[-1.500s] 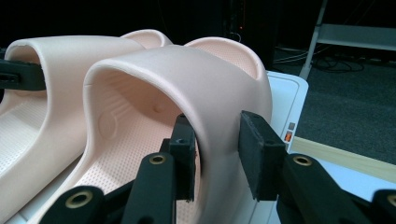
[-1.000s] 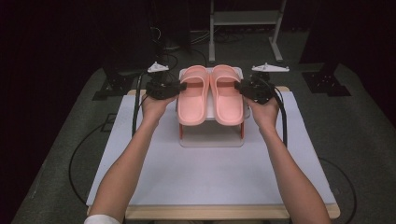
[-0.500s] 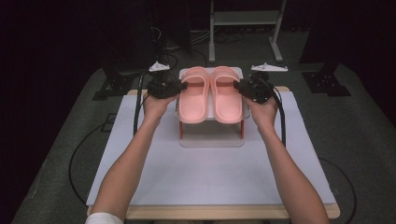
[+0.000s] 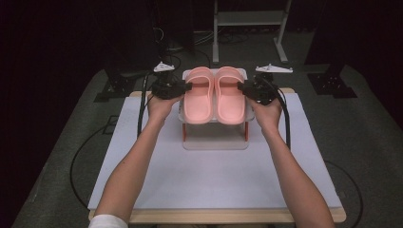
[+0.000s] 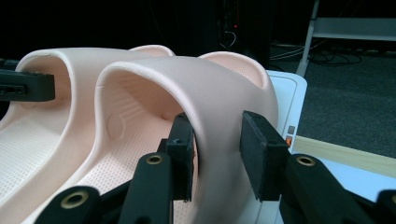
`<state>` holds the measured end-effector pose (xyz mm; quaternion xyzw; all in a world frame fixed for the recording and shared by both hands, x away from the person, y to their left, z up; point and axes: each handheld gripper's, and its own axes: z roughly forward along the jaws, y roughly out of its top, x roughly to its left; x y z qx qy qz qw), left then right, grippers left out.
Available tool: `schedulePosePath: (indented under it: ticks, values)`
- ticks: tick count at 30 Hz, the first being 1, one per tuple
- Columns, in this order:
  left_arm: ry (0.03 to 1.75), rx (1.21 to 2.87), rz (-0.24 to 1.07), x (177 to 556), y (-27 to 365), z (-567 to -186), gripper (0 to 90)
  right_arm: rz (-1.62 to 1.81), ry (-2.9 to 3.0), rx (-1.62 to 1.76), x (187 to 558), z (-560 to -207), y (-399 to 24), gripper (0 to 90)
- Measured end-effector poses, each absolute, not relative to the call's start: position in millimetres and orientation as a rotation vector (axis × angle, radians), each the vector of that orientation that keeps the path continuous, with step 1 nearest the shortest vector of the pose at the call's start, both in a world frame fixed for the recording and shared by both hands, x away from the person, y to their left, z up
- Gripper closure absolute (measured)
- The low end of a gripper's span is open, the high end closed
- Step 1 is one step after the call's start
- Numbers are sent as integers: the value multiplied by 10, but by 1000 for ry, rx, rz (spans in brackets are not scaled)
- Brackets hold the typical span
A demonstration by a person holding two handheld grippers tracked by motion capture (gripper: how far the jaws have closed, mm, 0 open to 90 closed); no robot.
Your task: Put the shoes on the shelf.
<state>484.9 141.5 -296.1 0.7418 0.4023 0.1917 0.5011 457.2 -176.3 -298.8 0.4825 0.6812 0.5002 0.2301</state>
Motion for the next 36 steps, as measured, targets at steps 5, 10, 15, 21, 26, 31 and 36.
schedulePosePath:
  ticks: [5,10,15,21,26,31,36]
  values:
    - [971,1796,463,4861,1407,-2961,625,1378,1869,1327,4579,-2989,-1763,647]
    - [971,1794,461,4882,1386,-2962,623,1383,1865,1327,4595,-2992,-1771,645]
    - [966,1790,462,4906,1372,-2968,621,1385,1861,1327,4609,-2992,-1776,643]
    - [963,1792,462,4926,1367,-2970,620,1385,1860,1331,4644,-2979,-1783,640]
    - [963,1788,466,4943,1361,-2974,619,1378,1863,1326,4673,-2961,-1775,639]
    - [963,1788,473,4965,1350,-2972,618,1378,1861,1326,4704,-2961,-1776,638]
    - [967,1782,466,4983,1356,-2982,616,1373,1858,1326,4727,-2961,-1768,633]
